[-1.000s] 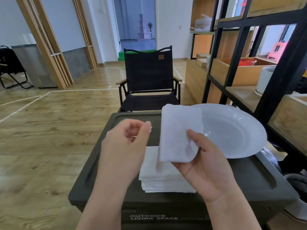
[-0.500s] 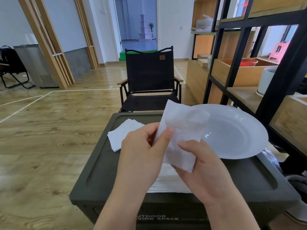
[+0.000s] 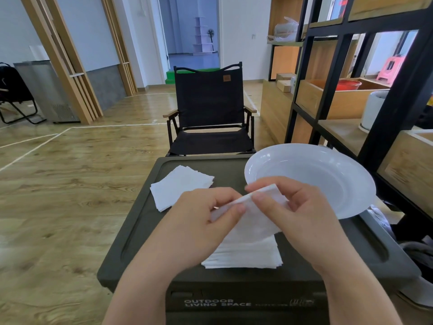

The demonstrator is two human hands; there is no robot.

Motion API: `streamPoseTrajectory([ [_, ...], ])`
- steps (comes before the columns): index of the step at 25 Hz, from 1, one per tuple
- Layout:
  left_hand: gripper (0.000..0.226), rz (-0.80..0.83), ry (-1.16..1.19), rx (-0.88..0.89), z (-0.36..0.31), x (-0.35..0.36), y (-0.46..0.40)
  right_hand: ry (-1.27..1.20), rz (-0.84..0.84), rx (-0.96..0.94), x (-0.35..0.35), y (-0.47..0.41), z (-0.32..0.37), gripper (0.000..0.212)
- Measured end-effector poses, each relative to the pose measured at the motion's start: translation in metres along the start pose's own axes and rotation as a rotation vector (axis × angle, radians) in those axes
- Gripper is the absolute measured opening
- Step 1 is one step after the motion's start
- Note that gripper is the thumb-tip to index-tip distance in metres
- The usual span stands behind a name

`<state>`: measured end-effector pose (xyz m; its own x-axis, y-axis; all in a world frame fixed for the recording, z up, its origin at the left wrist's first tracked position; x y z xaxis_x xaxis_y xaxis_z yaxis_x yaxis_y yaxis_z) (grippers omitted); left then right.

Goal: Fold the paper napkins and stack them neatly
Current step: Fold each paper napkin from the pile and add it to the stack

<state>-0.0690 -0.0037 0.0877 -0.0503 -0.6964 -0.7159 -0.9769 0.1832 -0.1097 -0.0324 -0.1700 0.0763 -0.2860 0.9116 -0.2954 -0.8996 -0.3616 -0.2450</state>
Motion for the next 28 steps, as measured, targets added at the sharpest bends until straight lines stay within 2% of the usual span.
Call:
streamPoseTrajectory([
  [2, 0.011, -0.020, 0.073, -0.038, 0.004, 0.000, -0.001, -0.075, -0.119, 0.020, 0.003, -0.002, -0.005, 0.011],
  [4, 0.011, -0.063, 0.272, -0.089, 0.008, -0.001, -0.003, -0.197, -0.245, 0.078, 0.005, -0.005, -0.011, 0.011],
  [6, 0.011, -0.101, 0.507, -0.148, 0.014, -0.001, -0.005, -0.188, -0.236, 0.148, 0.007, -0.007, -0.017, 0.016],
  [8, 0.020, -0.145, 0.577, -0.236, 0.026, 0.002, -0.011, -0.096, -0.147, 0.231, 0.010, -0.009, -0.025, 0.021],
  [12, 0.047, -0.223, 0.474, -0.403, 0.052, 0.014, -0.019, 0.043, -0.105, 0.314, 0.017, -0.011, -0.035, 0.023],
  [16, 0.054, -0.191, 0.232, -0.530, 0.054, 0.021, -0.020, 0.361, -0.182, 0.316, 0.021, -0.013, -0.039, 0.047],
  [18, 0.054, -0.185, 0.163, -0.570, 0.054, 0.022, -0.019, 0.436, -0.224, 0.299, 0.022, -0.014, -0.044, 0.039],
  [20, 0.051, -0.187, 0.090, -0.590, 0.059, 0.024, -0.021, 0.430, -0.248, 0.288, 0.024, -0.015, -0.047, 0.015],
  [21, 0.048, -0.182, 0.046, -0.605, 0.059, 0.025, -0.022, 0.425, -0.263, 0.293, 0.025, -0.014, -0.048, 0.012],
  [23, 0.044, -0.165, -0.009, -0.629, 0.060, 0.025, -0.023, 0.463, -0.327, 0.259, 0.026, -0.011, -0.047, 0.025],
  [25, 0.041, -0.205, -0.032, -0.665, 0.063, 0.021, -0.022, 0.533, -0.361, 0.123, 0.027, -0.010, -0.038, 0.024],
  [28, 0.012, -0.426, -0.167, -0.641, 0.083, 0.009, -0.026, 0.624, -0.159, 0.017, 0.032, -0.012, -0.032, 0.010],
])
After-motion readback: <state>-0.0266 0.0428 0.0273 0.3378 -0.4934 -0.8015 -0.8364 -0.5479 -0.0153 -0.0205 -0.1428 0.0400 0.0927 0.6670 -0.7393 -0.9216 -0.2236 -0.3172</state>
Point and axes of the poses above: each hand's wrist, its own y-axis away from the middle knuckle, its own x-axis out of the palm, z = x × y, the point moved 1 cm from there along -y, towards the middle knuckle, and after that the axes turned 8 degrees about z, right-handed, at the moved point
